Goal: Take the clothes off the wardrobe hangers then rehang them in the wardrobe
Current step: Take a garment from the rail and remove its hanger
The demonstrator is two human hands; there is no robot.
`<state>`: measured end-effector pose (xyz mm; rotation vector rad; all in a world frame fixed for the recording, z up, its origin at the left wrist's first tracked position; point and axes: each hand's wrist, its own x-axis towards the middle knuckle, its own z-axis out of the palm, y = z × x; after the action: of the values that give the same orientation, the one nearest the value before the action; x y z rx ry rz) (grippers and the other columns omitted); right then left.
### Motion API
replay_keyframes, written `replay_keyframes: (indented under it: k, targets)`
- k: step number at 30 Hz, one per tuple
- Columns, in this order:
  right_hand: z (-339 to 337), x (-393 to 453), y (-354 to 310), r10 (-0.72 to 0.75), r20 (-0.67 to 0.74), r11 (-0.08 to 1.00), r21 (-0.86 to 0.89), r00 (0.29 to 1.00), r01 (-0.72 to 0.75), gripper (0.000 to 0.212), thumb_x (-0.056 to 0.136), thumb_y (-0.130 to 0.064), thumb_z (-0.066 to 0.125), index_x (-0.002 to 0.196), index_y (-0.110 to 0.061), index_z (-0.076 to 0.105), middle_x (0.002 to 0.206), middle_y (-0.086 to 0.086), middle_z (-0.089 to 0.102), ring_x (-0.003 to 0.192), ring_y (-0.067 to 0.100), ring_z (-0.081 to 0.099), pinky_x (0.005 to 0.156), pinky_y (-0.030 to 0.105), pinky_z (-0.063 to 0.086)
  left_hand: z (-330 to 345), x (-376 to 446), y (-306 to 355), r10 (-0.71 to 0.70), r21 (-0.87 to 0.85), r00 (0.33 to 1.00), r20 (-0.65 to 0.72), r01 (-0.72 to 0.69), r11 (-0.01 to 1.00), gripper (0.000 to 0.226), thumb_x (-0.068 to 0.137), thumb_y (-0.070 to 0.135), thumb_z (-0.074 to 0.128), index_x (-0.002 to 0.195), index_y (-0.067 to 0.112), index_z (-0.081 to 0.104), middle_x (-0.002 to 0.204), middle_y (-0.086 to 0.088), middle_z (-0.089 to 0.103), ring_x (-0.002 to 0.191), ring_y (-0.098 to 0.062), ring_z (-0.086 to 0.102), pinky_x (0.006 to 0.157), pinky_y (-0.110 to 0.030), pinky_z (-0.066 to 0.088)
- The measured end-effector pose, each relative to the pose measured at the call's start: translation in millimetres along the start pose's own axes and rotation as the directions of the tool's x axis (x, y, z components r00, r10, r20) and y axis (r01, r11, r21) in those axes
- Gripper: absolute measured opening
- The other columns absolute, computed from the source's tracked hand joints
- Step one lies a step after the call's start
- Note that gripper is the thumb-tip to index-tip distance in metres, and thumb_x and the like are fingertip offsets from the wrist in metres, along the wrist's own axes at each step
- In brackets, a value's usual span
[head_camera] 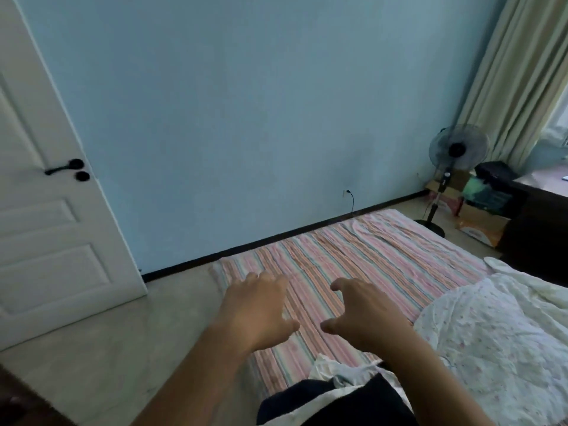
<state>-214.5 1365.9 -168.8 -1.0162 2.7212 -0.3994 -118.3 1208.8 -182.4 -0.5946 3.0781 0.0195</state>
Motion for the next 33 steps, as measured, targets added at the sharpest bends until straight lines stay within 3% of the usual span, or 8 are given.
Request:
replay_keyframes:
  k: [3,8,14,17,21,26,31,33]
  targets:
    - [-19,-20,-58,-0.118,-0.031,0.993,-0.003,0.993,0.118,0.065,0.079,-0.047,0.077,0.133,-0.023,0.052,0.130,-0.004,0.058,0.098,0.011,0.054,0.064,0.015,0.035,-45,-49,-41,-0.061,-0.010,0.996,-0.058,0.061,0.998,0.073,0.078,0.070,0.054,0.137,0.030,0.042,0.133,0.001,0.055,0.122,-0.023,0.051,0.099,-0.044,0.041]
    - [-41,-50,-141,-0.293,-0.051,0.956,0.002,0.955,0.293,0.077,0.076,-0.052,0.077,0.142,-0.026,0.046,0.144,-0.006,0.051,0.123,0.014,0.054,0.095,0.031,0.044,-112,-126,-99,-0.145,-0.040,0.979,-0.142,0.141,0.989,0.069,0.078,0.073,0.054,0.133,0.032,0.047,0.128,0.006,0.060,0.112,-0.018,0.058,0.086,-0.036,0.046]
    - [-64,-85,-214,-0.533,-0.021,0.846,-0.014,0.846,0.533,0.063,0.077,-0.058,0.074,0.131,-0.032,0.054,0.132,-0.011,0.060,0.117,0.009,0.056,0.095,0.029,0.047,-163,-214,-139,-0.291,-0.096,0.939,-0.186,0.277,0.956,0.065,0.078,0.073,0.055,0.130,0.035,0.049,0.121,0.008,0.063,0.101,-0.014,0.062,0.069,-0.028,0.047]
    - [-80,-106,-248,-0.664,0.059,0.748,0.015,0.746,0.664,0.044,0.078,-0.059,0.072,0.114,-0.035,0.063,0.116,-0.017,0.065,0.101,-0.002,0.059,0.089,0.024,0.052,-178,-252,-150,-0.401,-0.147,0.903,-0.154,0.380,0.913,0.062,0.079,0.069,0.061,0.129,0.033,0.052,0.109,0.011,0.065,0.090,-0.008,0.063,0.071,-0.027,0.054]
    - [-96,-128,-293,-0.806,0.135,0.584,0.030,0.576,0.811,0.044,0.082,-0.056,0.071,0.120,-0.037,0.060,0.122,-0.021,0.059,0.100,0.000,0.060,0.086,0.019,0.051,-190,-299,-162,-0.524,-0.251,0.847,-0.091,0.490,0.835,0.068,0.081,0.063,0.065,0.139,0.034,0.044,0.133,0.009,0.056,0.102,-0.007,0.057,0.069,-0.018,0.044]
    - [-94,-147,-350,-0.917,0.132,0.380,0.006,0.376,0.925,0.046,0.086,-0.047,0.071,0.127,-0.033,0.058,0.126,-0.015,0.061,0.103,0.006,0.063,0.086,0.023,0.055,-198,-370,-167,-0.722,-0.318,0.687,-0.081,0.669,0.673,0.083,0.078,0.069,0.064,0.149,0.038,0.032,0.152,0.013,0.039,0.130,-0.011,0.046,0.095,-0.029,0.044]
    - [-72,-165,-402,-0.954,0.179,0.251,0.038,0.241,0.967,0.038,0.086,-0.053,0.068,0.119,-0.037,0.059,0.119,-0.018,0.061,0.101,0.003,0.060,0.089,0.027,0.054,-206,-439,-170,-0.840,-0.341,0.539,-0.058,0.781,0.524,0.068,0.080,0.066,0.064,0.139,0.039,0.045,0.121,0.025,0.047,0.098,-0.001,0.049,0.072,-0.017,0.041]
    - [-59,-171,-424,-0.963,0.187,0.204,0.036,0.194,0.978,0.039,0.085,-0.056,0.067,0.117,-0.037,0.059,0.115,-0.017,0.061,0.100,0.003,0.059,0.089,0.030,0.054,-210,-468,-172,-0.861,-0.332,0.507,-0.043,0.806,0.491,0.064,0.081,0.067,0.062,0.136,0.040,0.046,0.120,0.025,0.044,0.096,-0.001,0.049,0.075,-0.016,0.044]
